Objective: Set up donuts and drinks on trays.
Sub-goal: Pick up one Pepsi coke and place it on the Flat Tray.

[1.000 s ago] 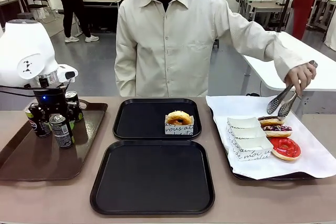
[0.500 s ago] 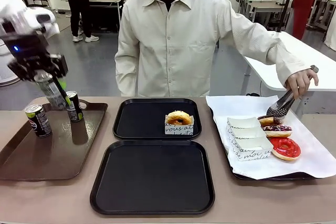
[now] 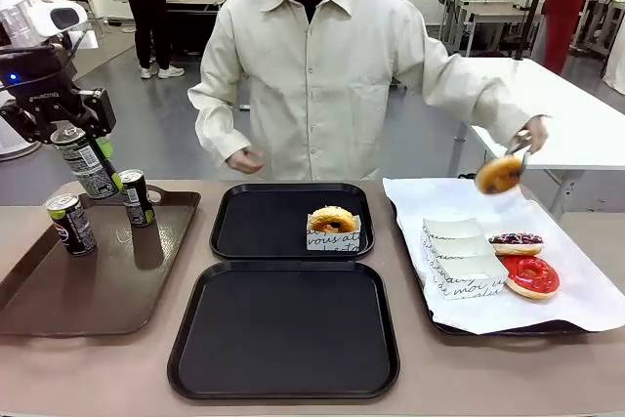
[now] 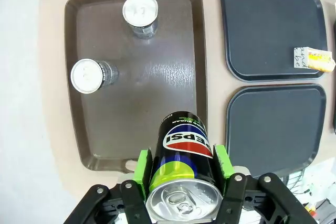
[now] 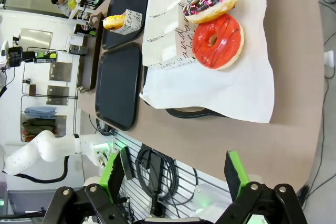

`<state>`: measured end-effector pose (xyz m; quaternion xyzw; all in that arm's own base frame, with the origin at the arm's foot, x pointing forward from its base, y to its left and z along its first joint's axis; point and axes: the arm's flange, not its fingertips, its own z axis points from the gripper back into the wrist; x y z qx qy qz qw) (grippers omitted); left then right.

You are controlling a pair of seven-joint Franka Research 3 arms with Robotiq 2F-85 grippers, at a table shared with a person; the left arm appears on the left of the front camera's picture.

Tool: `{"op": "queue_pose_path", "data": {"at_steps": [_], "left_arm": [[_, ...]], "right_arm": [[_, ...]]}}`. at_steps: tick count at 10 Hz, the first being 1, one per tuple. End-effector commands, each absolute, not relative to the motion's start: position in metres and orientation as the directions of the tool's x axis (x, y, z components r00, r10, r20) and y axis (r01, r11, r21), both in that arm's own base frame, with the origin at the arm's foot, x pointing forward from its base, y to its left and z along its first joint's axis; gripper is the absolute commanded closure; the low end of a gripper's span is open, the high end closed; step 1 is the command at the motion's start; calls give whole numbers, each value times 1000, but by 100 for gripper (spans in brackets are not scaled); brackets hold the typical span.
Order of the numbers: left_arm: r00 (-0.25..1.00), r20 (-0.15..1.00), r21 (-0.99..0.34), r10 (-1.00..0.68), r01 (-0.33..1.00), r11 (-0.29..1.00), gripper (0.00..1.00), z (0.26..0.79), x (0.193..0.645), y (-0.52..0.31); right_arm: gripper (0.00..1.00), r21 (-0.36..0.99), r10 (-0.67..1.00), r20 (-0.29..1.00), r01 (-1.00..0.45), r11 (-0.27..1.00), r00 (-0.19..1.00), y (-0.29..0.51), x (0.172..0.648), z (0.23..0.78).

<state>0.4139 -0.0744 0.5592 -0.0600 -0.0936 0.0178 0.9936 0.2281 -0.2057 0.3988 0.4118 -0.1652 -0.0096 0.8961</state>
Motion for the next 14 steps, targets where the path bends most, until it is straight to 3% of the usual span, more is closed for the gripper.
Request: {"op": "queue_pose_path", "data": {"at_steps": [1, 3, 4, 10, 14], "left_arm": [[978, 202, -125, 45, -20, 992, 98, 564, 415, -76], [978, 202, -125, 45, -20, 992, 98, 564, 415, -76], [982, 185, -122, 46, -23, 992, 42, 560, 414, -75], [979, 134, 16, -156, 155, 988, 42, 548, 474, -246], [962, 167, 8, -218, 219, 976, 42, 523, 507, -313]], "right_arm": [[0, 751, -159, 307, -136, 646, 938, -207, 230, 397], [0, 751, -159, 307, -136, 646, 938, -207, 230, 397], [0, 751, -159, 307, -136, 646, 938, -207, 230, 397], [0, 751, -159, 307, -136, 646, 938, -207, 230, 397], [0, 751, -159, 307, -136, 646, 938, -207, 230, 397]]}}
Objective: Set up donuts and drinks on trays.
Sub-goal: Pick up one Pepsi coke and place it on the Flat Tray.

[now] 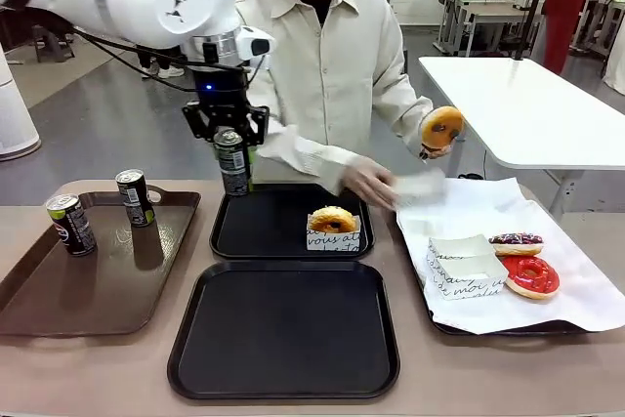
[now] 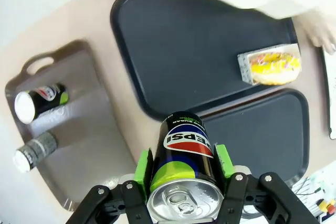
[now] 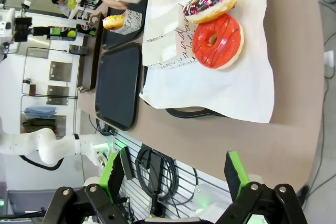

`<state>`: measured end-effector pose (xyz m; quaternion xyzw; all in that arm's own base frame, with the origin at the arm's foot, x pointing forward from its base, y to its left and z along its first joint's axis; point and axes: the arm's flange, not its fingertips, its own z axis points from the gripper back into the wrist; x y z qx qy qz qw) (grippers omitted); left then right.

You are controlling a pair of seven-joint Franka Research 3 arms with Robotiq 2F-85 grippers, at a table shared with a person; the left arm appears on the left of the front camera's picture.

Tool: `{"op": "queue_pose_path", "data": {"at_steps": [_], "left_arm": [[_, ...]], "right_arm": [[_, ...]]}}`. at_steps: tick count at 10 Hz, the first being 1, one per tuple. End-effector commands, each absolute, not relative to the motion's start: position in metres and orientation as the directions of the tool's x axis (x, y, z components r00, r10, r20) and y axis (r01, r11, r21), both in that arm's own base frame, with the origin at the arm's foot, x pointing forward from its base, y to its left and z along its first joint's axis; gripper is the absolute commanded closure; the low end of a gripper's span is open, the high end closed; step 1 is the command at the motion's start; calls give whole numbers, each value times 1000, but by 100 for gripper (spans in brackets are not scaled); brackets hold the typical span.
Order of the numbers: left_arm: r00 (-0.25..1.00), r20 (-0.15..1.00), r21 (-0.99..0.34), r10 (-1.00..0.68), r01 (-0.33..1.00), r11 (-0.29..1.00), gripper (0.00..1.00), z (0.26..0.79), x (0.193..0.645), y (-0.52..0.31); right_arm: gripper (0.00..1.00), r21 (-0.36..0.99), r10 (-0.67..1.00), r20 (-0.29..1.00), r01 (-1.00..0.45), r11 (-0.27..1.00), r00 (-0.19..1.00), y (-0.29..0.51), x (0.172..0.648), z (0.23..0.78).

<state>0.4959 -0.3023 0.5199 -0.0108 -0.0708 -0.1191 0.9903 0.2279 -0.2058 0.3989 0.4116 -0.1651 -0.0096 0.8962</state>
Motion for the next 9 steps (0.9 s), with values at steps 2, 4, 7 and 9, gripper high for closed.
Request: {"op": "queue_pose_path", "data": {"at_steps": [2, 4, 7, 9], "left_arm": [[963, 66, -1, -263, 263, 965, 42, 526, 480, -292], [901, 54, 12, -431, 431, 902, 42, 528, 403, -236], [860, 95, 89, -502, 495, 865, 42, 522, 355, -230], [865, 89, 86, -494, 487, 869, 42, 518, 362, -238]], "right_arm": [[0, 751, -159, 307, -136, 646, 938, -207, 230, 397], [0, 751, -159, 307, -136, 646, 938, -207, 230, 397], [0, 751, -159, 307, -136, 646, 938, -207, 230, 397], [0, 751, -159, 307, -136, 646, 938, -207, 230, 397]]}}
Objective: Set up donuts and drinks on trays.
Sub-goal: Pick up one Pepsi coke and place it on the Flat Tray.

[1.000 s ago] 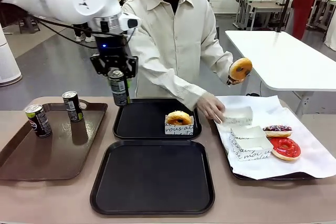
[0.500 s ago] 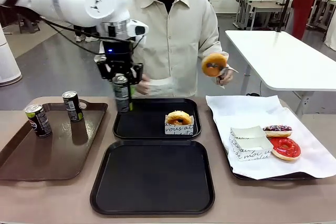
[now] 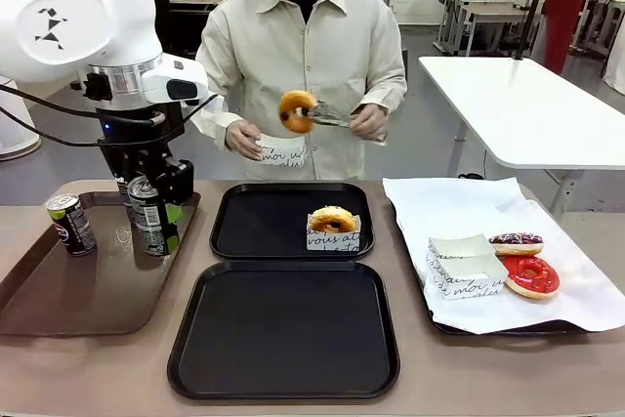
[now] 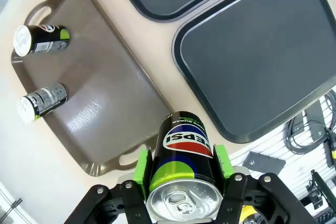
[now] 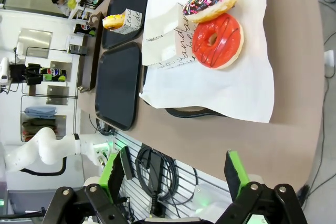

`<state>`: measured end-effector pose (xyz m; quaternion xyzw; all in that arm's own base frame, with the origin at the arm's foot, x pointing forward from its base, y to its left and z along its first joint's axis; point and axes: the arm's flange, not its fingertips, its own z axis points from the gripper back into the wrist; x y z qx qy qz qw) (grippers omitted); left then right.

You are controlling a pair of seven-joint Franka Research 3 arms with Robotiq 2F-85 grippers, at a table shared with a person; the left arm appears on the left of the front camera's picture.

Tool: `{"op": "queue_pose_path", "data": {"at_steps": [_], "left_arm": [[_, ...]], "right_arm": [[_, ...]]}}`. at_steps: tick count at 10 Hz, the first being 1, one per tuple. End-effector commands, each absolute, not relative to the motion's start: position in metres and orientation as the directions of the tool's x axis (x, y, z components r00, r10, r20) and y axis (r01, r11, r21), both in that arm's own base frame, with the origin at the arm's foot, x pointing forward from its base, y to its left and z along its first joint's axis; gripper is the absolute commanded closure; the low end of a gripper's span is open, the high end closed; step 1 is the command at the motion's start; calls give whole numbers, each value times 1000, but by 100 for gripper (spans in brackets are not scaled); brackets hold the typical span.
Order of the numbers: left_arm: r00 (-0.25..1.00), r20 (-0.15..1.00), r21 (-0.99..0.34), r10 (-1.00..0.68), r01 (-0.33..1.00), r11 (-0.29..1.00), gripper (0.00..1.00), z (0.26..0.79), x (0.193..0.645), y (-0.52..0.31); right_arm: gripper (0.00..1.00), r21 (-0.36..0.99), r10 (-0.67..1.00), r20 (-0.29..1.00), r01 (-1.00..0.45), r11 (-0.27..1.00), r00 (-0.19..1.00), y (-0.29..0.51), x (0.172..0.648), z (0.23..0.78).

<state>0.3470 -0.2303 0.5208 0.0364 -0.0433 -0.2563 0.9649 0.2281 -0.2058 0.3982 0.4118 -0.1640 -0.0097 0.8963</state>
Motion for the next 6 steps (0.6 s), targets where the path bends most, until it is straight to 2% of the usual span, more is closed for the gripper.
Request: {"op": "queue_pose_path", "data": {"at_steps": [1, 6], "left_arm": [[877, 102, 81, -470, 464, 882, 42, 518, 368, -245], [926, 193, 53, -324, 319, 946, 42, 503, 447, -318]], "right_arm": [[0, 751, -159, 307, -136, 646, 938, -207, 230, 397], [0, 751, -159, 307, -136, 646, 938, -207, 230, 397]]}}
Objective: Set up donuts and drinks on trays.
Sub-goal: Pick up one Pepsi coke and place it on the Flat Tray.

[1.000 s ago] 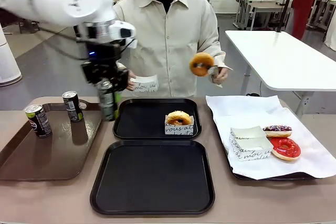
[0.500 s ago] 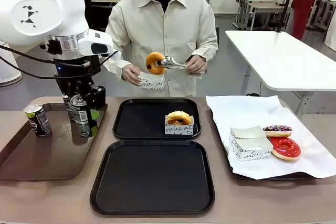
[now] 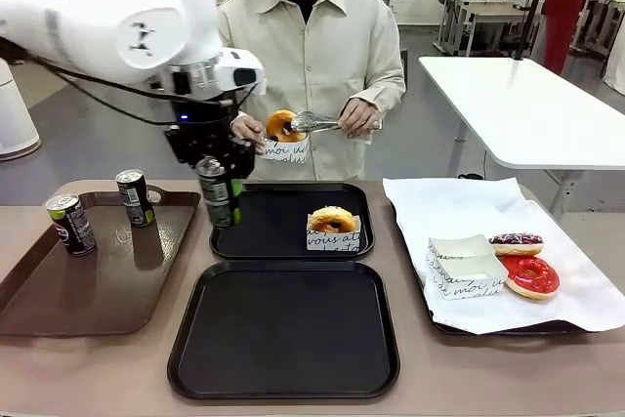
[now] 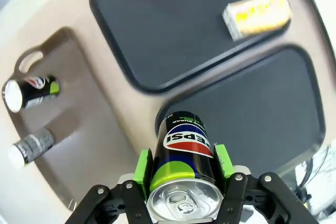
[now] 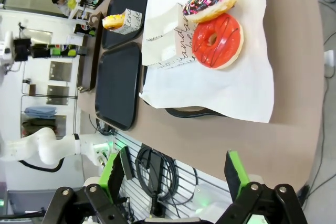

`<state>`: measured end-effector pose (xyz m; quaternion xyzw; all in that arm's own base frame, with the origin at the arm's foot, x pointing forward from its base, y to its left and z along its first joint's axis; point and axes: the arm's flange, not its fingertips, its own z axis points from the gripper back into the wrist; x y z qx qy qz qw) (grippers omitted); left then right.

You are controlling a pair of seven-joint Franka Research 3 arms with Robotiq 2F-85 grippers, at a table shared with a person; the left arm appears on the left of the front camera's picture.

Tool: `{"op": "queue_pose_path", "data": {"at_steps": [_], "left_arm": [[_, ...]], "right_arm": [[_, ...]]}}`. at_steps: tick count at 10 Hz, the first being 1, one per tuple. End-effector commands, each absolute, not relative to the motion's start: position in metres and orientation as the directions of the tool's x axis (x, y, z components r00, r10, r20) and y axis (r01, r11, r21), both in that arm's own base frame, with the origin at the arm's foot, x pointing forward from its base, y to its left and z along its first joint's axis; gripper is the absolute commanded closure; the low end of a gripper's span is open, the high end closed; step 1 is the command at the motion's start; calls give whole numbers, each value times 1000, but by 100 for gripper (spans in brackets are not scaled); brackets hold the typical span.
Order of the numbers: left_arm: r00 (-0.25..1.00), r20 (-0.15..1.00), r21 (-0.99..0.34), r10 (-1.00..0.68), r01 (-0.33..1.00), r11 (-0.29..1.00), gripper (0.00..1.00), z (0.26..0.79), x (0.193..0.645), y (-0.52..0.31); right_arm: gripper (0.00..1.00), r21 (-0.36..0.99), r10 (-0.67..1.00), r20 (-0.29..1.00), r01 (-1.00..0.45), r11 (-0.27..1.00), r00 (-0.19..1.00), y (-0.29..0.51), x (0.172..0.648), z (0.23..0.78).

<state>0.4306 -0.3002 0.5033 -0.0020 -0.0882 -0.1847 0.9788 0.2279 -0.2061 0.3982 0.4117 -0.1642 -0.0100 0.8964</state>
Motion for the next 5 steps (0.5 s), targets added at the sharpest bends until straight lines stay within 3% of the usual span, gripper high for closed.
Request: {"op": "queue_pose_path", "data": {"at_steps": [1, 3, 5], "left_arm": [[930, 204, 49, -304, 301, 952, 42, 494, 459, -330], [934, 227, 20, -275, 278, 960, 42, 478, 480, -343], [947, 157, 28, -281, 280, 959, 42, 470, 475, -338]], "right_arm": [[0, 751, -159, 307, -136, 646, 938, -207, 230, 397], [0, 751, -159, 307, -136, 646, 938, -207, 230, 397], [0, 751, -159, 307, -136, 646, 938, -207, 230, 397]]}}
